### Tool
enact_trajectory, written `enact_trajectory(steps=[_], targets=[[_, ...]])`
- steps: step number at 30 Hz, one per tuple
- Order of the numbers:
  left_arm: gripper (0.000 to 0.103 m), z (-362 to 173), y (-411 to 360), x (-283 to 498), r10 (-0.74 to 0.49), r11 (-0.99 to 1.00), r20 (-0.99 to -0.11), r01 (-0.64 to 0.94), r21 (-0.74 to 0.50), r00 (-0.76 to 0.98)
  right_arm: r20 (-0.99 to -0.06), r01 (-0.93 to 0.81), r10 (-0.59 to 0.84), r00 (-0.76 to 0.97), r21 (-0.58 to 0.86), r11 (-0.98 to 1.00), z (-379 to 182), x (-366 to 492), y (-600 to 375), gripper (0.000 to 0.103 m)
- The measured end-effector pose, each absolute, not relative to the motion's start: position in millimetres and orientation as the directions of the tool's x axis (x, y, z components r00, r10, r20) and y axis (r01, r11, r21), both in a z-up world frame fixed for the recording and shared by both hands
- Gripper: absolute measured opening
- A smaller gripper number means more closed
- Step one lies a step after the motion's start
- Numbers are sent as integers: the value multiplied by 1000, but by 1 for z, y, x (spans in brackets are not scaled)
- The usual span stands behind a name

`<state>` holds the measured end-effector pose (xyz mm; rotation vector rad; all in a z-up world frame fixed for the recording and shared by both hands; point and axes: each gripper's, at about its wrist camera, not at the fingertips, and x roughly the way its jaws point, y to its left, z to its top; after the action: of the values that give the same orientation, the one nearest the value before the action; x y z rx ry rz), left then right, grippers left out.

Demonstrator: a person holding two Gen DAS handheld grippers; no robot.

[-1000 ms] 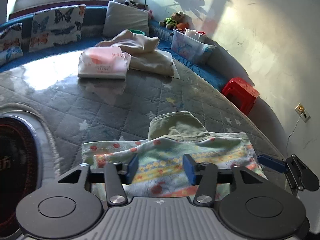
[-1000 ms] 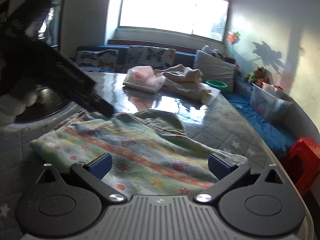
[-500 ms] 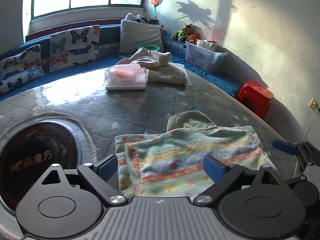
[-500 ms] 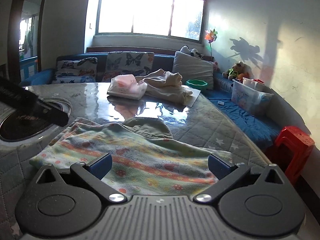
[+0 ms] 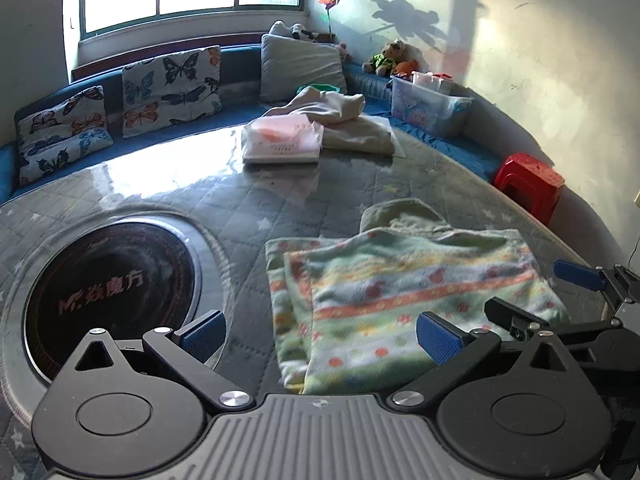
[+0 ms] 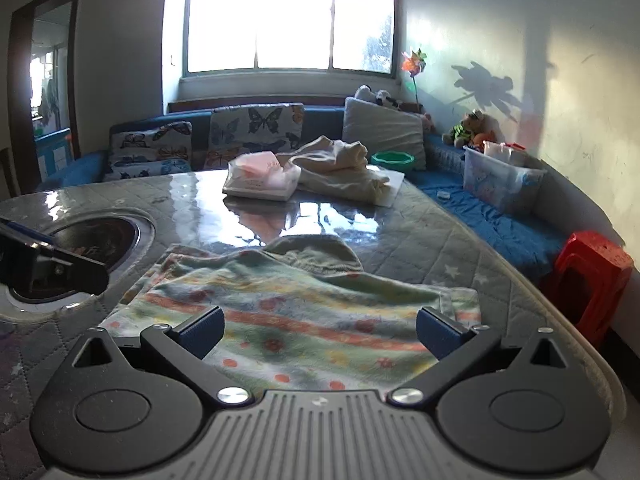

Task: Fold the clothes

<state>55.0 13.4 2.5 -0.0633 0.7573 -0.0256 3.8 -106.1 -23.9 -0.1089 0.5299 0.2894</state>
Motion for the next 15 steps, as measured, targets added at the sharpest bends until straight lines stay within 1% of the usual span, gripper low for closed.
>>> enact_trajectory(steps=[15], targets=[[103, -9, 15, 39, -23, 1000, -711, 5, -28, 703, -595, -266, 189, 781, -44, 963, -26, -1, -93, 103]])
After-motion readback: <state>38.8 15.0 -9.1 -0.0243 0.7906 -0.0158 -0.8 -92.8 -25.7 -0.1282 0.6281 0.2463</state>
